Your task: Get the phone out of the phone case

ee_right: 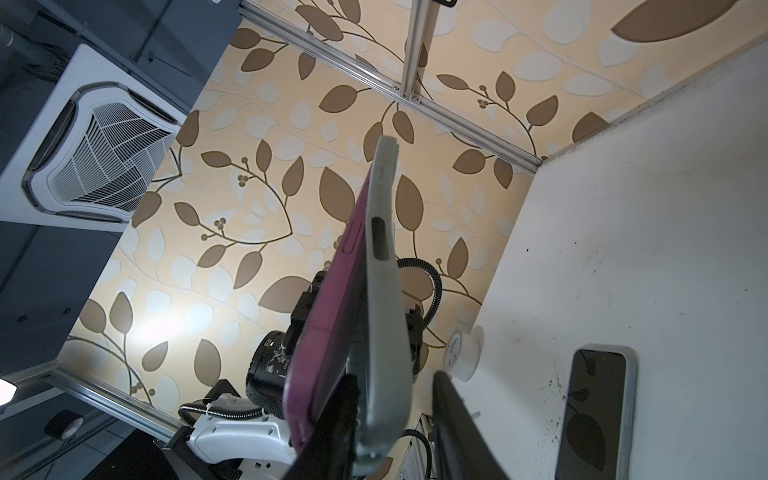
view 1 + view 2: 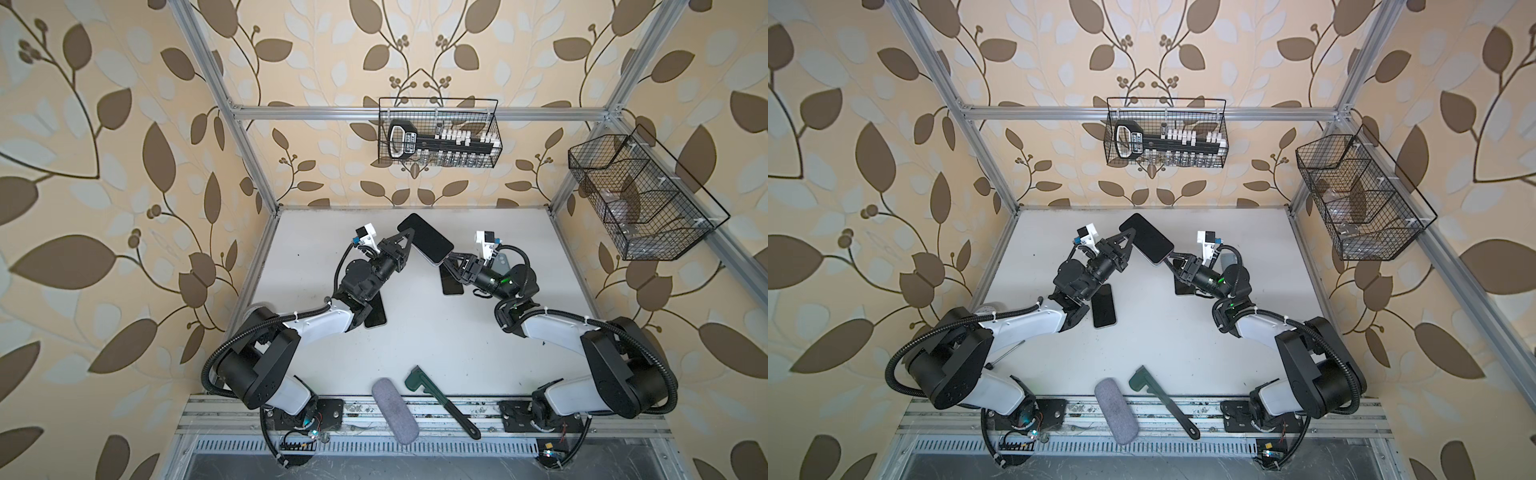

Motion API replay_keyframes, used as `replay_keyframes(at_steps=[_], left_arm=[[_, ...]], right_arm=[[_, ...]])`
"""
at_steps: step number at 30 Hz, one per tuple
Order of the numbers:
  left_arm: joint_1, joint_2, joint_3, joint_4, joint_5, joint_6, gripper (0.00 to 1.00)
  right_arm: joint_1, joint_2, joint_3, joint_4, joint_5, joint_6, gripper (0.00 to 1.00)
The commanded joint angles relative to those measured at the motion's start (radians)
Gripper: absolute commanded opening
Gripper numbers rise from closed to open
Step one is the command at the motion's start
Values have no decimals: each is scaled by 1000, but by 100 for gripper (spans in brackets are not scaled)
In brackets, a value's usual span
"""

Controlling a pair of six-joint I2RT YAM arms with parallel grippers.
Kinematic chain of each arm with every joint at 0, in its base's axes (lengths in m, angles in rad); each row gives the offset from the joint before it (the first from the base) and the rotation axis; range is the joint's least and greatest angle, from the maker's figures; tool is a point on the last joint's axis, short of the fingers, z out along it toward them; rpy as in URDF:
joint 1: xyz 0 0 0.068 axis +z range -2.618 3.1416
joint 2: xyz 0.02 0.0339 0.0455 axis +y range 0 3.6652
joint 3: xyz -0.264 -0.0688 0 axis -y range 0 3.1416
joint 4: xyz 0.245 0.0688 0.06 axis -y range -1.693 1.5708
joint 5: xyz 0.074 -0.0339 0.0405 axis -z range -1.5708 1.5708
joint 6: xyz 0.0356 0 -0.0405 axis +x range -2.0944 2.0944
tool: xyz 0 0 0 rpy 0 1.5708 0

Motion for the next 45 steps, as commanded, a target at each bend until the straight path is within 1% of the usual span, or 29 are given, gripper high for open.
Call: replay_keyframes(at_steps=[1,4,7,11,18,28,38,45], left_arm=[[-15,4,38,48,22,12,0],[-15,8,39,48,22,8,0],[-15,12,39,48,22,1,8],[-15,13,41,46,22,-3,15],[-15,8,37,42,23,-6,27],[-15,7,41,36,28,-17,45],[-15,8,48,6,41,-23,67],[-15,11,56,-14,53,-30,80]], right_arm=[[8,11,26,124,7,37,29],[16,23,29,144,11,53,25],[23,39,28,185,20,86,19],[31,60,26,231,31,125,13],[33,56,14,237,56,129,6],[32,48,-3,237,90,138,4],[28,60,3,239,99,138,3],[23,66,5,248,105,142,3]])
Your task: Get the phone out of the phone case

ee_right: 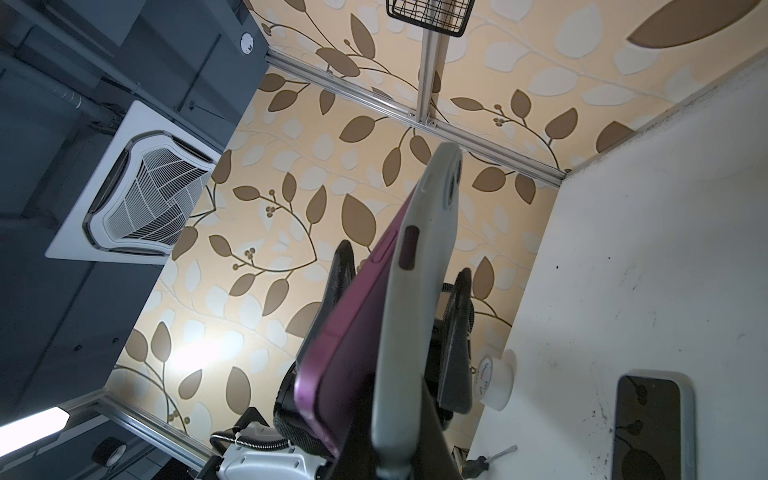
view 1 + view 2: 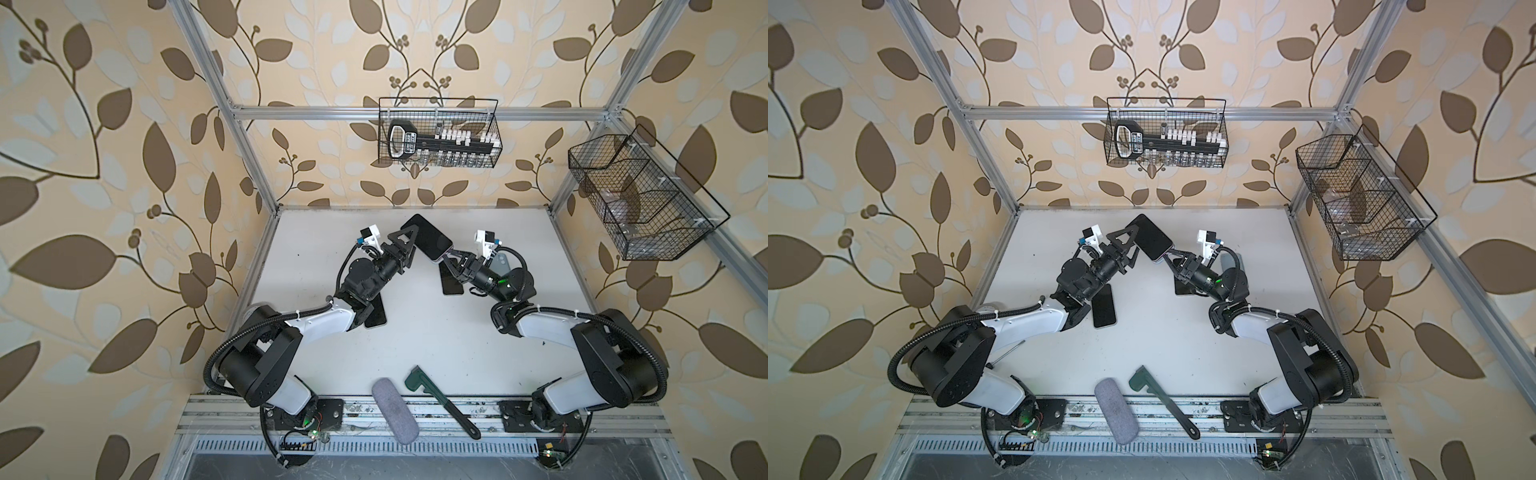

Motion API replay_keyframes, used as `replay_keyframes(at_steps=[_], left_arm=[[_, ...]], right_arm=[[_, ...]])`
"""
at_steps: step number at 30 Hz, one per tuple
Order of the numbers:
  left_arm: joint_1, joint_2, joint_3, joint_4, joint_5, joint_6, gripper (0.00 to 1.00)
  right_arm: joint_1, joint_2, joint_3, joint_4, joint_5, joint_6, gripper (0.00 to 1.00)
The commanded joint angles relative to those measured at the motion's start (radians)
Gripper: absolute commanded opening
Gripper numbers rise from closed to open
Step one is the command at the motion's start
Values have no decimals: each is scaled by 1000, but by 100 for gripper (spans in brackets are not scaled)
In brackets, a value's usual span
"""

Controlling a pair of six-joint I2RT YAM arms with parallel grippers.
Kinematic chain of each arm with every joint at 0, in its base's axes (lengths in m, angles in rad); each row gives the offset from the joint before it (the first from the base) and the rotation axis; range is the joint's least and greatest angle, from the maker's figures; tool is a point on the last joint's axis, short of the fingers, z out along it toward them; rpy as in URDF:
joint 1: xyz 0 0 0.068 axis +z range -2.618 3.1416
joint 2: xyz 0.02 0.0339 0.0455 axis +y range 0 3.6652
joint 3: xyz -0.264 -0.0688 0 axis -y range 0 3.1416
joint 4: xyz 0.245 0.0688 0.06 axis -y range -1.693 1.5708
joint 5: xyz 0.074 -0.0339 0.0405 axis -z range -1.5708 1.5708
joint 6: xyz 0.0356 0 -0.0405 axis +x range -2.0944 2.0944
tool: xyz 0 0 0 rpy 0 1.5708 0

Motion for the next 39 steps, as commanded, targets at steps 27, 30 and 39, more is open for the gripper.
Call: replay_keyframes(at_steps=[27,30,39], left_arm=[[-123,-192,63,-308,64,-33,99],[-123,-196,75,-311,69,-28,99],[-128,-185,89,-280,78,-44,99]], right_arm=[[-34,43,17,127,27,23,2],[-29,40,13,127,27,21,2],[-3,40,10,126,34,15,1]])
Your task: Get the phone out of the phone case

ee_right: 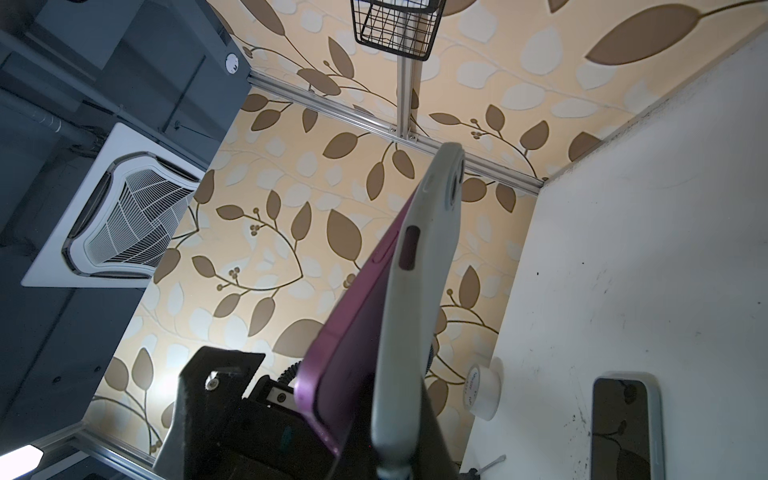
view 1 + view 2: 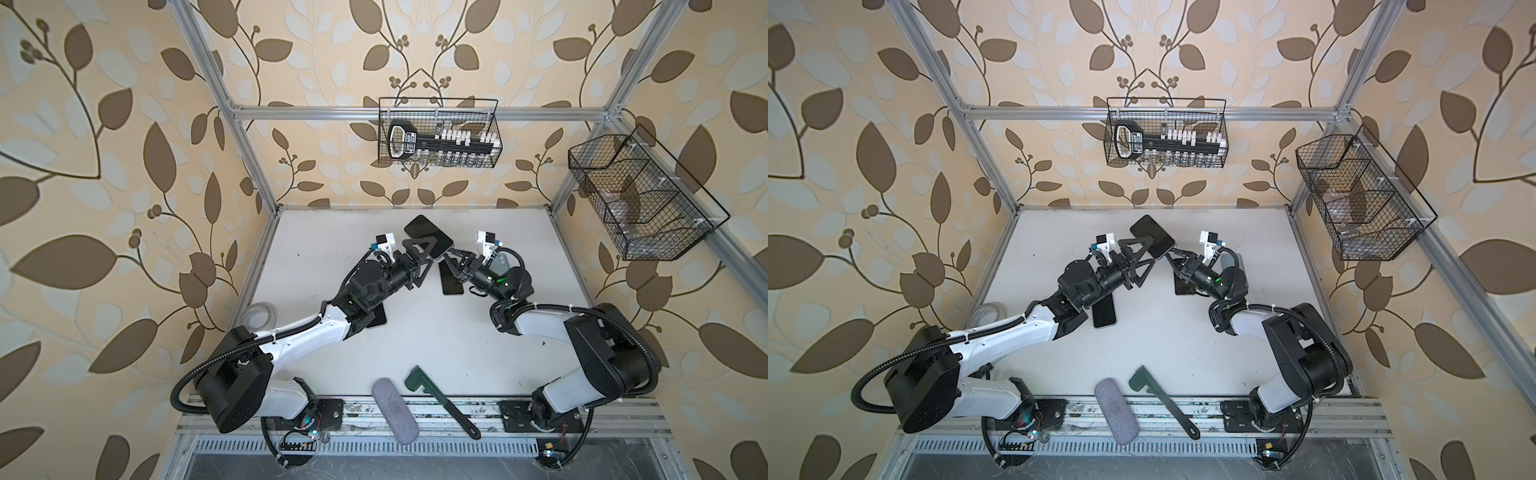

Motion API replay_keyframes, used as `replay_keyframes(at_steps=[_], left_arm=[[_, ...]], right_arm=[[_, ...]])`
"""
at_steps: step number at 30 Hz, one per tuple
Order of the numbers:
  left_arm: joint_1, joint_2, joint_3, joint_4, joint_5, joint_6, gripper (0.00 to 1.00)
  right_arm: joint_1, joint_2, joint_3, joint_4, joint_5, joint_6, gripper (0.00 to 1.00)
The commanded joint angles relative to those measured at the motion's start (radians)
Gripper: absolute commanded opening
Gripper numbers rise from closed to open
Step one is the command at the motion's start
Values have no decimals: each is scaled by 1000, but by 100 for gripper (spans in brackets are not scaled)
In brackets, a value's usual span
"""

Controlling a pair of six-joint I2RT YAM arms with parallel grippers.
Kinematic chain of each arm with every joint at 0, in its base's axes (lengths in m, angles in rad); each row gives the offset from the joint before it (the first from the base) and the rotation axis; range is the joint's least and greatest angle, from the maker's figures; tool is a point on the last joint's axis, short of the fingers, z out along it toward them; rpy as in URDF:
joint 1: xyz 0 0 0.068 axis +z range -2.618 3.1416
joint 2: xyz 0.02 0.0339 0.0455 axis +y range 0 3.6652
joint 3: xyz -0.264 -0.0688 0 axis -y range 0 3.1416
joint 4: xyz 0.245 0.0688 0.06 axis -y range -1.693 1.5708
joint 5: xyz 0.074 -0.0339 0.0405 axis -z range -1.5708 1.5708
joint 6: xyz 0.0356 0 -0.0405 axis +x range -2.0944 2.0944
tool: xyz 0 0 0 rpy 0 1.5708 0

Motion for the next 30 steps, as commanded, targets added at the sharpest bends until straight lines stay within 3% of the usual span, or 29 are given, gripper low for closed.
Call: replay_keyframes(at_steps=[1,26,30], left_arm=[[-9,-25,52,57,13,6,99],[-9,-16,81,46,14,15,99],[-9,10,79,59,19,15,91]], right_arm=[[16,-4,10,116,10,7,1],[38,-26,-29,38,2,-94,1],[42,-37,-34,39,6,-93,1]])
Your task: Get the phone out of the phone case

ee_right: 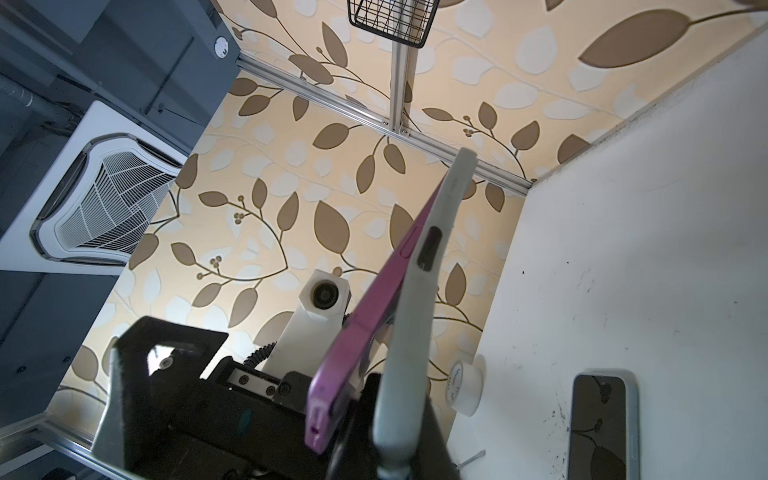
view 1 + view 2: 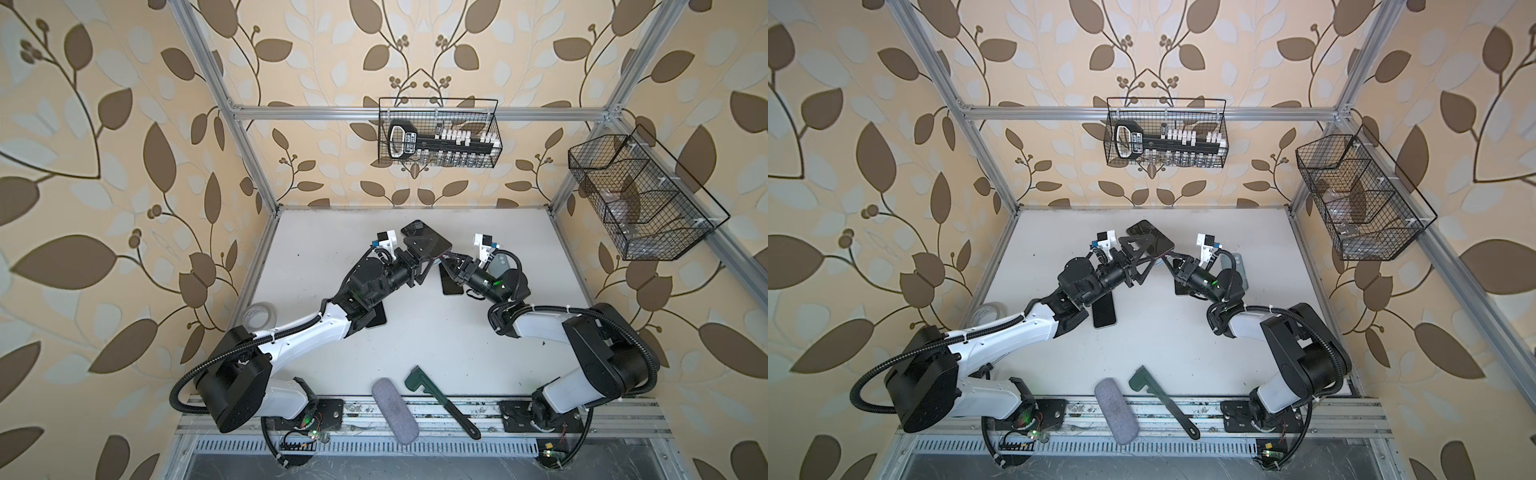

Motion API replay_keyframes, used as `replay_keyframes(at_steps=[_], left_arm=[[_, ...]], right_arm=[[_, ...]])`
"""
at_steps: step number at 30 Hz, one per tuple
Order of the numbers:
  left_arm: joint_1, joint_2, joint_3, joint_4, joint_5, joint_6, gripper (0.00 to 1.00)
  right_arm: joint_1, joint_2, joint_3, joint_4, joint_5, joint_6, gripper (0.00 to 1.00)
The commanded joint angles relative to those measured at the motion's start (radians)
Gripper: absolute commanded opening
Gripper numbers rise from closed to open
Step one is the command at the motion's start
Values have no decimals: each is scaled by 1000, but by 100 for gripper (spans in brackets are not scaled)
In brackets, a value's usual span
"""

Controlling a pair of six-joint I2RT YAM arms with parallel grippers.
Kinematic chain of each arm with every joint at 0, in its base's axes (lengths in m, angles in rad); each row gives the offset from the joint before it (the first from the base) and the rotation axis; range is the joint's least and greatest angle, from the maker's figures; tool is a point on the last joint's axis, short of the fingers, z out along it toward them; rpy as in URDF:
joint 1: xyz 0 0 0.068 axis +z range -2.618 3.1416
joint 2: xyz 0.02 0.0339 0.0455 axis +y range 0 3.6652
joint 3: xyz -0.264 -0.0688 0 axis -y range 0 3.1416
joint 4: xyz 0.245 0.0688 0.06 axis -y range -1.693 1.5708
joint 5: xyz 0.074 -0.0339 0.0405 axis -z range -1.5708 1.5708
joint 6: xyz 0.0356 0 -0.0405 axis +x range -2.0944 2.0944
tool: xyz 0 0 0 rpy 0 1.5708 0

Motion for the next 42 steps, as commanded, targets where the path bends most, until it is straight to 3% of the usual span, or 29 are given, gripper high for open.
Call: replay_keyframes(at_steps=[1,9,16,22,25,37,42], left_arm=[[-9,8,46,72,9,16,89],[-9,43,36,90,5,8,58],[-9,53,38,90,2,10,23],[-9,62,39,100,4,6,4],[-9,62,44,112,2,5,0],[-18,51,134,177,26,-49,0],[-32,46,165,195,35,-77,0]], right_arm=[[10,-38,-17,58,-15,-10,1],[11,-57,-14,35,-15,-18,1],[8,-61,-11,30,-14,-20,1],[7,-66,-12,10,-11,-30,1],[7,-76,-15,-22,-2,-49,1],[6,-178,-45,-345,118,-273,1],[-2,-188,-58,-398,155,-321,1]])
